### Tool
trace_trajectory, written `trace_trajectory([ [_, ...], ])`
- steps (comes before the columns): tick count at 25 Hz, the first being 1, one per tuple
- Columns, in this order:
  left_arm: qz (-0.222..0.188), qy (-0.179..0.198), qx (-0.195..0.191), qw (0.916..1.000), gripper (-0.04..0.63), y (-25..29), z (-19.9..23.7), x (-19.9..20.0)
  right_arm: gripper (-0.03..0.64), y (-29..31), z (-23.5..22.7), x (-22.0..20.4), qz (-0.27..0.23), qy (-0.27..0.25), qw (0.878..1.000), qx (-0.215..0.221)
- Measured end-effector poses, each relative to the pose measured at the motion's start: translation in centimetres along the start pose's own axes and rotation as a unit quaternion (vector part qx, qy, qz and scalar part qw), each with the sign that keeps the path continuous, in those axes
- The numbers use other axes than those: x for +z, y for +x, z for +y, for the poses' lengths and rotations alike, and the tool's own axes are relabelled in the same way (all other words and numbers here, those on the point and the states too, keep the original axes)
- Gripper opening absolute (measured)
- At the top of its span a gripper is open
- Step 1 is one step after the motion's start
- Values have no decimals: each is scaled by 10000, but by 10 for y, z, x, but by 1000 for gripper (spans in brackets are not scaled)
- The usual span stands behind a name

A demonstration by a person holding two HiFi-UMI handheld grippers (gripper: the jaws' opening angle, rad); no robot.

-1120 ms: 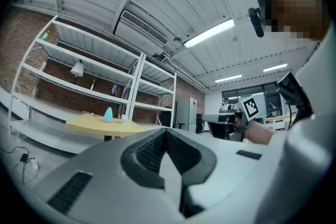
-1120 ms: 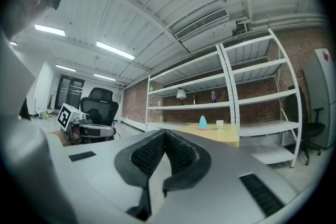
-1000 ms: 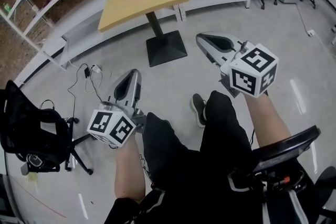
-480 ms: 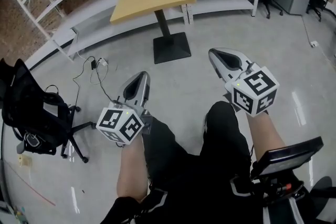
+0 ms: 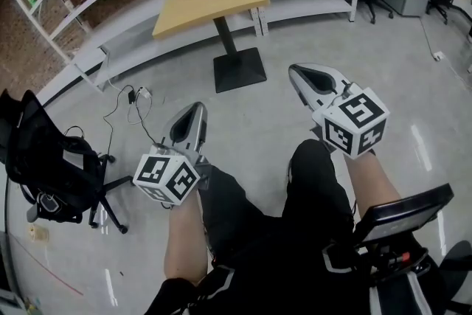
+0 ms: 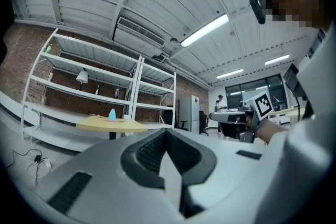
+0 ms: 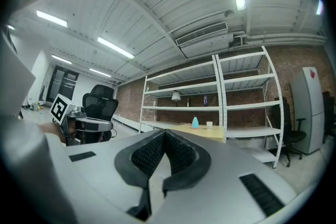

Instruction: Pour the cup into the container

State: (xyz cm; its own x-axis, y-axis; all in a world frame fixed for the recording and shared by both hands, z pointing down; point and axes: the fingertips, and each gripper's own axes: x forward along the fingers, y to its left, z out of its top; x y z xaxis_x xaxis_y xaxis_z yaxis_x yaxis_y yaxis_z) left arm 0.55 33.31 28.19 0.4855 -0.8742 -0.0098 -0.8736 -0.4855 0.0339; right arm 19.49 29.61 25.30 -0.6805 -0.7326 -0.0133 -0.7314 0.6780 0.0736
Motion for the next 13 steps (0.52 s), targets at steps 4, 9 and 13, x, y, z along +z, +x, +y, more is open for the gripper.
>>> trace_trajectory([
  [4, -17, -20, -22, 10000, -8, 1, 2, 1, 0, 1, -2, 1, 4, -10, 10000, -18],
  [9, 2, -55, -8, 10000, -9, -4, 0, 1, 0, -1, 3, 0, 9, 43, 10000, 33],
  [13, -51, -44, -38, 10000, -8, -4, -7, 4, 0, -6, 3, 4, -24, -3, 10000, 73],
])
